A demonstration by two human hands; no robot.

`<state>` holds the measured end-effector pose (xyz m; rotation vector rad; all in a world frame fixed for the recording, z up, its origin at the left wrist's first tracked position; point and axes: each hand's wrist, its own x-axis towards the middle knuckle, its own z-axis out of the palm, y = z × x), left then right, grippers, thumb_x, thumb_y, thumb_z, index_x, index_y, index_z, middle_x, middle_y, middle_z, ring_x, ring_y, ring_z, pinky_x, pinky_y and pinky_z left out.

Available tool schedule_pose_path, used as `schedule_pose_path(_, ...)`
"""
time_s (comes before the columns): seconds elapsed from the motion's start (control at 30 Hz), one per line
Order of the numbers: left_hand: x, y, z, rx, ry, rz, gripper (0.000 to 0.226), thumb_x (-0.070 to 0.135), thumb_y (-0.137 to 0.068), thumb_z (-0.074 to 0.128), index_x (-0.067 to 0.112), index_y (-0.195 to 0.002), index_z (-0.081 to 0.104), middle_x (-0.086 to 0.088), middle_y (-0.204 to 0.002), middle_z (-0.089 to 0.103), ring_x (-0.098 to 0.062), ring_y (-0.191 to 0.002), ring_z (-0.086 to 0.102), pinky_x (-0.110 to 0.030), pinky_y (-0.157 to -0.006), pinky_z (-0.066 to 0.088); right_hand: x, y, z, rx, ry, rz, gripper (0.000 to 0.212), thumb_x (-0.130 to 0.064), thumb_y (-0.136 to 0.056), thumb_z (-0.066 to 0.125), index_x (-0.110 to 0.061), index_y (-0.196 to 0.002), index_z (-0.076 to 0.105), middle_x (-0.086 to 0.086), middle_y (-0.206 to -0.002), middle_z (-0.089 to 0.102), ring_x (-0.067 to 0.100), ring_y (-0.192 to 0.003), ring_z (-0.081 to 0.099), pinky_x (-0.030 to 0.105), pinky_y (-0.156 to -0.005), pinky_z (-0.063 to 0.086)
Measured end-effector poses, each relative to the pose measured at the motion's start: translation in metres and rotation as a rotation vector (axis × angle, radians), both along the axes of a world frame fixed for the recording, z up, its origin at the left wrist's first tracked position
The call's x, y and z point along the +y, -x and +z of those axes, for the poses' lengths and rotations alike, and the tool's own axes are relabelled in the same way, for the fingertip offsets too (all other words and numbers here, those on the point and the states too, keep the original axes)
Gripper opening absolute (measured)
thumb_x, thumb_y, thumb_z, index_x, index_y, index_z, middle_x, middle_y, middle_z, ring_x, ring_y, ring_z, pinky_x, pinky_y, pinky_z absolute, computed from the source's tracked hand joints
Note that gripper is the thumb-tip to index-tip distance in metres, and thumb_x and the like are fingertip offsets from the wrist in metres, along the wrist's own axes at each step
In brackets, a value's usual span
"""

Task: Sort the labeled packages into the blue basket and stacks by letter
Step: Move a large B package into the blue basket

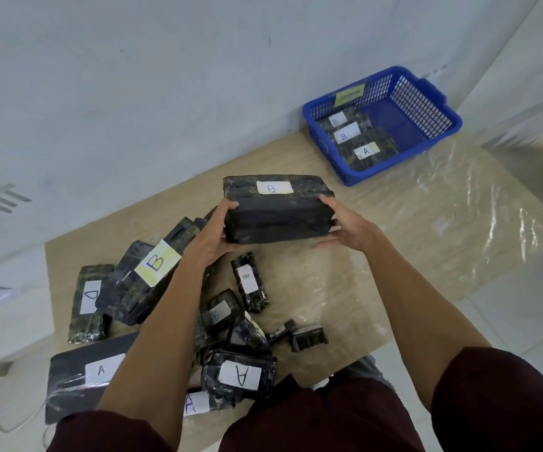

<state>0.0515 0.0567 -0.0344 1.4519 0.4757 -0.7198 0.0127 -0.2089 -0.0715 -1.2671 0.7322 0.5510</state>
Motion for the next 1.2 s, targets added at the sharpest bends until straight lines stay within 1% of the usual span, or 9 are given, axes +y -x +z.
schedule_pose_path(0.2,0.014,-0.001,-0.003,-0.064,0.102,0.009,0.047,0.036,-0.083,0.057,0.018,-0.126,0.052,-0.012,-0.128,0.052,-0.030,-0.115,0.056,-0.057,-0.102,0.050,-0.005,-0.014,0.014,-0.152,0.041,-0.004,0.036,-0.035,-0.096,0.059,-0.020,-0.126,0.045,0.008,-0.118,0.053,0.031,-0.103,0.065,0.048,-0.085,0.060)
schedule_pose_path(0.43,0.004,-0.010,-0.003,-0.152,0.136,0.118,0.019,0.017,-0.063,0.053,0.012,-0.079,0.043,-0.014,-0.113,0.047,-0.030,-0.105,0.047,-0.037,-0.076,0.045,-0.024,-0.040,0.030,-0.290,0.136,0.187,0.063,-0.017,-0.092,0.058,-0.043,-0.143,0.030,-0.003,-0.127,0.053,0.022,-0.109,0.061,0.039,-0.076,0.054)
schedule_pose_path(0.53,-0.009,-0.014,0.004,-0.170,0.107,0.154,0.009,0.020,-0.086,0.061,0.013,-0.090,0.057,-0.014,-0.107,0.061,-0.027,-0.096,0.058,-0.039,-0.080,0.046,-0.029,-0.055,0.042,-0.308,0.196,0.301,0.066,-0.013,-0.092,0.057,-0.046,-0.143,0.030,0.001,-0.120,0.058,0.019,-0.104,0.060,0.038,-0.082,0.053)
schedule_pose_path(0.63,-0.027,-0.016,0.005,-0.222,0.046,0.214,0.056,0.036,-0.077,0.081,0.014,-0.123,0.057,-0.011,-0.119,0.068,-0.029,-0.103,0.066,-0.044,-0.086,0.054,-0.032,-0.067,0.047,-0.354,0.167,0.308,0.058,-0.013,-0.091,0.064,-0.043,-0.131,0.035,0.005,-0.118,0.060,0.022,-0.104,0.062,0.034,-0.079,0.053)
schedule_pose_path(0.7,-0.039,-0.013,0.007,-0.281,-0.010,0.293,0.072,0.030,-0.077,0.085,0.023,-0.137,0.047,-0.007,-0.121,0.067,-0.028,-0.105,0.067,-0.046,-0.087,0.058,-0.031,-0.076,0.051,-0.386,0.153,0.285,0.067,-0.031,-0.083,0.079,-0.033,-0.138,0.040,0.005,-0.127,0.061,0.020,-0.107,0.065,0.030,-0.077,0.056)
schedule_pose_path(0.8,-0.058,-0.010,0.012,-0.328,-0.054,0.365,0.069,0.023,-0.084,0.081,0.029,-0.141,0.043,-0.003,-0.122,0.064,-0.023,-0.103,0.066,-0.041,-0.079,0.058,-0.037,-0.090,0.054,-0.427,0.199,0.293,0.108,-0.056,-0.058,0.092,-0.030,-0.147,0.036,-0.001,-0.134,0.057,0.019,-0.115,0.062,0.038,-0.090,0.058)
schedule_pose_path(0.93,-0.076,-0.009,0.018,-0.350,-0.037,0.412,0.065,0.023,-0.084,0.080,0.028,-0.138,0.044,-0.005,-0.121,0.067,-0.021,-0.098,0.069,-0.031,-0.067,0.057,-0.052,-0.101,0.056,-0.484,0.207,0.319,0.091,-0.036,-0.074,0.089,-0.028,-0.147,0.034,-0.003,-0.132,0.056,0.018,-0.115,0.060,0.034,-0.093,0.055)
schedule_pose_path(1.07,-0.091,-0.011,0.021,-0.410,-0.075,0.411,0.063,0.025,-0.083,0.082,0.029,-0.133,0.044,-0.002,-0.120,0.068,-0.019,-0.100,0.070,-0.027,-0.070,0.058,-0.062,-0.109,0.064,-0.486,0.220,0.324,0.113,-0.055,-0.060,0.090,-0.028,-0.152,0.032,-0.001,-0.139,0.054,0.021,-0.123,0.056,0.043,-0.105,0.049)
schedule_pose_path(1.2,-0.097,-0.016,0.021,-0.442,-0.093,0.414,0.073,0.029,-0.079,0.085,0.027,-0.138,0.043,-0.004,-0.124,0.068,-0.021,-0.105,0.071,-0.029,-0.071,0.059,-0.069,-0.114,0.071,-0.485,0.233,0.324,0.113,-0.056,-0.058,0.090,-0.026,-0.151,0.034,-0.001,-0.137,0.055,0.021,-0.120,0.058,0.046,-0.103,0.051)
